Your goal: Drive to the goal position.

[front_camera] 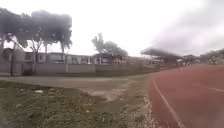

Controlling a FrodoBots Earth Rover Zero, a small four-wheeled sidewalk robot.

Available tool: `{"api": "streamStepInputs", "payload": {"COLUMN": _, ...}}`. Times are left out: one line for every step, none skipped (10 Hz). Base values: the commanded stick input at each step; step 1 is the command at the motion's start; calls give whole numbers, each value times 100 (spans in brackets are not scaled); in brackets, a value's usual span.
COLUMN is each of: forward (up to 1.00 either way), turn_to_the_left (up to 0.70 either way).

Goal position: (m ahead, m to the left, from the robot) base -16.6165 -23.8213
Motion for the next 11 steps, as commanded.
{"api": "streamStepInputs", "payload": {"forward": 70, "turn_to_the_left": -35}}
{"api": "streamStepInputs", "payload": {"forward": 70, "turn_to_the_left": -35}}
{"api": "streamStepInputs", "payload": {"forward": 70, "turn_to_the_left": -35}}
{"api": "streamStepInputs", "payload": {"forward": 70, "turn_to_the_left": -35}}
{"api": "streamStepInputs", "payload": {"forward": 70, "turn_to_the_left": -35}}
{"api": "streamStepInputs", "payload": {"forward": 70, "turn_to_the_left": -35}}
{"api": "streamStepInputs", "payload": {"forward": 70, "turn_to_the_left": -35}}
{"api": "streamStepInputs", "payload": {"forward": 70, "turn_to_the_left": -35}}
{"api": "streamStepInputs", "payload": {"forward": 70, "turn_to_the_left": -35}}
{"api": "streamStepInputs", "payload": {"forward": 70, "turn_to_the_left": -35}}
{"api": "streamStepInputs", "payload": {"forward": 70, "turn_to_the_left": -35}}
